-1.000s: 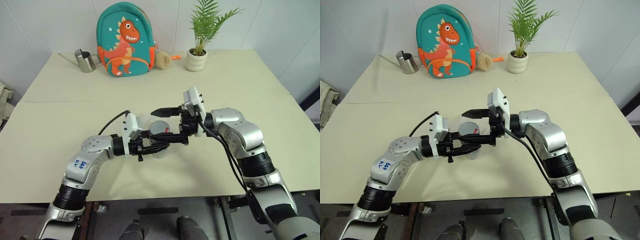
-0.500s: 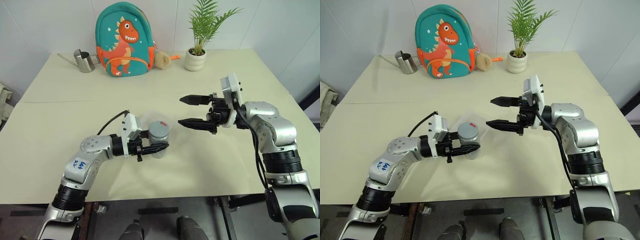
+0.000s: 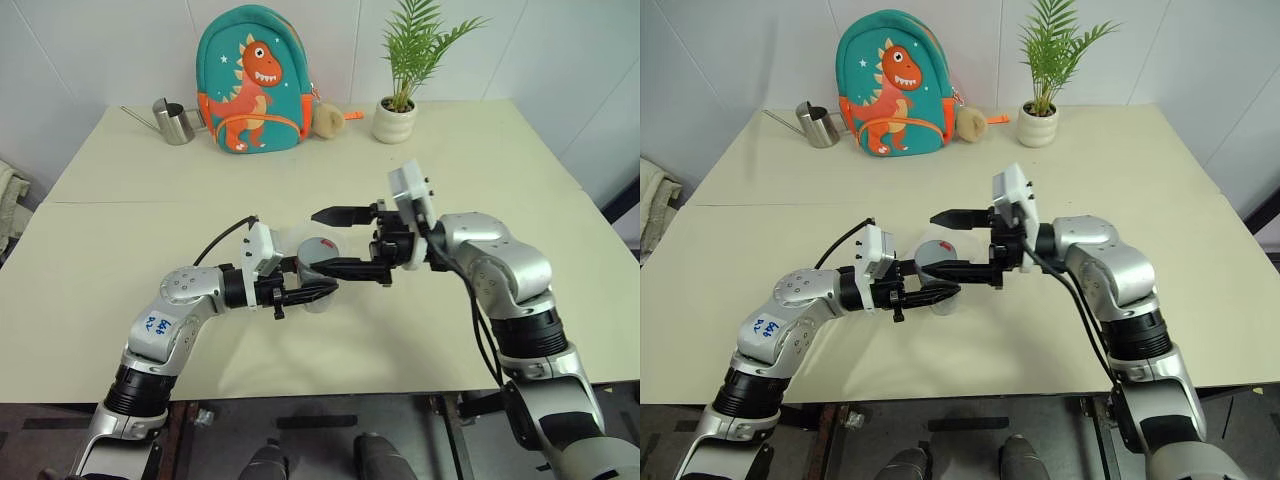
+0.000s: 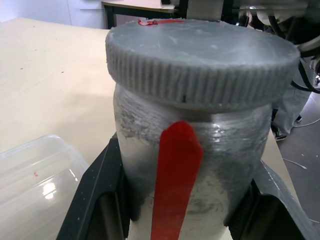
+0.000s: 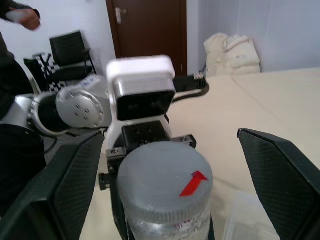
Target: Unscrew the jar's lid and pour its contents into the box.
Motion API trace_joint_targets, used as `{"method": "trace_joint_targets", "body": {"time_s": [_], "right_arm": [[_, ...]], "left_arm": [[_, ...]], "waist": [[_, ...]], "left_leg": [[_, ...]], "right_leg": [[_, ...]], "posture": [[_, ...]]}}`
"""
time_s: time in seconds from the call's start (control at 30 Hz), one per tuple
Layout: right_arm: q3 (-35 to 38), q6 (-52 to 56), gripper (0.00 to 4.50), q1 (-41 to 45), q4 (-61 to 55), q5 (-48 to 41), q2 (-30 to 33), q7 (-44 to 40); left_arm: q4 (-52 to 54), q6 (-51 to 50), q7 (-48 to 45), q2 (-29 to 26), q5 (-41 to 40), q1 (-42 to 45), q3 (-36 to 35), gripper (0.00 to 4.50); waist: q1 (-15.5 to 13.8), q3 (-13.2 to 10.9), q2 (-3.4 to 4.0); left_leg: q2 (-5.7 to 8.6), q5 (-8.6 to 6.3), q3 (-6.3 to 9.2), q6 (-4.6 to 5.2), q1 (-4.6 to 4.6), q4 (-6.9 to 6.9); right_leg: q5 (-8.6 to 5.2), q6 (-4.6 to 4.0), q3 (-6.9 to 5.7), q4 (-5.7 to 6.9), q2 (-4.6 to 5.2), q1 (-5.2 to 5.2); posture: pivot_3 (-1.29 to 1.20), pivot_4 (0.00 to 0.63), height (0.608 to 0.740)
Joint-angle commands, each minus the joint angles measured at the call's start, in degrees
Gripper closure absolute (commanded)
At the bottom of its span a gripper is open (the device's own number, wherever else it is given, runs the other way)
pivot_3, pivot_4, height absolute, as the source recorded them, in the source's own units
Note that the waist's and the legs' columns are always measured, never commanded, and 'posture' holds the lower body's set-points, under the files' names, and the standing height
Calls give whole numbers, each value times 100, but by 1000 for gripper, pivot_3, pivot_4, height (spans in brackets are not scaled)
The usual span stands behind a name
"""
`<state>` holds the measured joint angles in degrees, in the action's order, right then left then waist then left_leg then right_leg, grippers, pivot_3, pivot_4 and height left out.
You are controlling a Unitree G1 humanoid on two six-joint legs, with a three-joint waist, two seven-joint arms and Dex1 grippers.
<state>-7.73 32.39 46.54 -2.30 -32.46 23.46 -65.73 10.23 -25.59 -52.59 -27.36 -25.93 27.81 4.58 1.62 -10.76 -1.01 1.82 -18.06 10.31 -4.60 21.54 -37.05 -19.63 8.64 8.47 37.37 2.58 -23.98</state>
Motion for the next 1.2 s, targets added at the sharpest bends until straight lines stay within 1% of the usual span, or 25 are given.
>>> {"method": "trace_joint_targets", "body": {"time_s": [0.03, 0.27, 0.4, 0.63, 0.83, 1.1, 1.2], "right_arm": [[-98, -181, 7, 160, -3, 183, -121, 117], [-286, -434, 7, 228, 206, 506, -272, 122], [-75, -509, 7, 321, 363, 462, -324, 171], [93, -471, 7, 210, 269, 335, -160, 58], [384, -338, 7, 44, 230, 136, 108, 39], [488, -273, 7, -209, 47, -61, 377, -66], [464, -208, 7, -266, -65, -161, 468, -220]], "left_arm": [[93, 85, -2, 36, -19, 119, -17, 2602], [84, 75, -17, 37, -18, 116, -11, 2602], [81, 75, -23, 37, -17, 122, -7, 2602], [104, 76, -6, 38, -23, 89, 2, 2602], [73, 81, -43, -3, -33, 98, -19, 2602], [34, 105, -97, -74, -40, 123, -45, 2602], [25, 109, -118, -100, -47, 123, -75, 2602]], "waist": [[2, 0, 0], [17, 0, 0], [15, 0, 0], [14, 0, 0], [9, 0, 0], [6, 0, 0], [7, 0, 0]], "left_leg": [[-1, 0, 1, -1, 0, 1], [-3, 2, 0, -4, 0, 2], [-2, 2, 0, -4, 0, 2], [-2, 3, 0, -5, 0, 4], [-1, 3, -1, -5, 0, 3], [1, 2, -2, -4, 0, 3], [1, 2, -2, -4, 0, 3]], "right_leg": [[0, 0, -1, 1, -1, -1], [0, 0, -1, 4, -4, -5], [0, 0, 0, 6, -3, -6], [0, 0, -2, 5, -3, -6], [0, 0, -2, 5, -1, -6], [0, 0, -2, 5, 0, -6], [0, 0, -2, 5, 0, -6]], "posture": [[0, 150, 740], [0, 150, 740], [0, 150, 740], [0, 150, 740], [0, 150, 740], [0, 150, 740], [0, 150, 740]]}}
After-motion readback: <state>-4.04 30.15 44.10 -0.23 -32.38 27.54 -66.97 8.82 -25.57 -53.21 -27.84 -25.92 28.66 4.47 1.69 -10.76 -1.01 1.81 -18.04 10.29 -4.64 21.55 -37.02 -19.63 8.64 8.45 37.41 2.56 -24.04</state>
